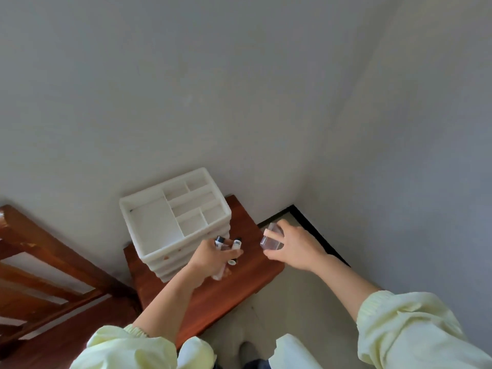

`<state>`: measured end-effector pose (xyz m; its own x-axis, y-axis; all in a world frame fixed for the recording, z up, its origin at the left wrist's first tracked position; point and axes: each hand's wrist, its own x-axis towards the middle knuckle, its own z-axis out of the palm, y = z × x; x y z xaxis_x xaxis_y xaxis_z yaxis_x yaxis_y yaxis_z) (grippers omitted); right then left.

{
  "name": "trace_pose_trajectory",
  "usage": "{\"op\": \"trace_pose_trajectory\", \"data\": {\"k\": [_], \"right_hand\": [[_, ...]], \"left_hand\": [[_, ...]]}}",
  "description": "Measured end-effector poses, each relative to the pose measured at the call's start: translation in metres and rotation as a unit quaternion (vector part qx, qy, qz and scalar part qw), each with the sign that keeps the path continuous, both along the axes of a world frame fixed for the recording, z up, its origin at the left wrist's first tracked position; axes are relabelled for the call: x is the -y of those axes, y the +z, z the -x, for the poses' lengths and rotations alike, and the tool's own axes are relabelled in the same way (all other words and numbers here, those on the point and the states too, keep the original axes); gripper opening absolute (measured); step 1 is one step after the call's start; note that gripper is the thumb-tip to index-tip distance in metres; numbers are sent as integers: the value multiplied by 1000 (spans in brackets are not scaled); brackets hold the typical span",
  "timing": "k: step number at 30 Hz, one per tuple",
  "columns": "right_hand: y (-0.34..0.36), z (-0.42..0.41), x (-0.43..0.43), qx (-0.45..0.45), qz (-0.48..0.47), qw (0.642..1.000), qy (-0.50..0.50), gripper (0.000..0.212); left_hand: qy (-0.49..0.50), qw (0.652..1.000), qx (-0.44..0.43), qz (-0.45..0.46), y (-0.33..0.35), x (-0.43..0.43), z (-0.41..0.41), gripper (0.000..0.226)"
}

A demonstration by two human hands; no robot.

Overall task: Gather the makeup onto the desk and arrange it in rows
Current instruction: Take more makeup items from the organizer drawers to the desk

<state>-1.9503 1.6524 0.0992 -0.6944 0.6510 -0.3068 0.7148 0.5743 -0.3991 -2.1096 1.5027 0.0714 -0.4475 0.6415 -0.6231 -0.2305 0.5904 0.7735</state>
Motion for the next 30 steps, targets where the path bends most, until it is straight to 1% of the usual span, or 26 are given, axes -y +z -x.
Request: {"op": "trace_pose_trajectory", "data": {"k": [4,8,10,12,14,16,19,22,25,26,28,29,30], "right_hand": [[18,-27,15,-29,-5,995,-95,49],[27,-59,45,-86,5,973,-213,48],[30,-77,63,-105,8,960,-260,45],[34,-99,85,-124,6,942,-311,42],[34,-125,109,-153,17,919,-363,43],[35,-151,134,-181,31,895,-407,45],[41,-200,178,-218,23,850,-479,40],[48,-244,220,-244,2,807,-538,35],[50,-304,277,-265,-20,738,-620,44],[48,-315,288,-268,-27,727,-631,45],[53,-357,339,-276,-44,691,-667,42],[54,-364,349,-281,-39,681,-675,41],[55,-383,375,-287,-48,661,-692,39]], "left_hand": [[-84,996,-13,-24,11,-14,-9,30],[-154,987,-19,-43,27,-17,-17,29],[-171,984,-7,-56,32,-20,-25,28],[-182,980,34,-69,37,-21,-42,24],[-193,975,78,-71,43,-22,-66,19],[-233,965,99,-65,45,-19,-94,10],[-328,937,108,-56,46,-9,-150,15],[-377,915,135,-57,49,6,-206,15],[-433,887,154,-39,57,35,-280,11],[-443,881,159,-40,57,41,-292,11],[-480,859,177,-33,58,69,-348,12],[-482,855,189,-33,57,75,-360,13],[-501,841,200,-31,57,92,-386,16]]}}
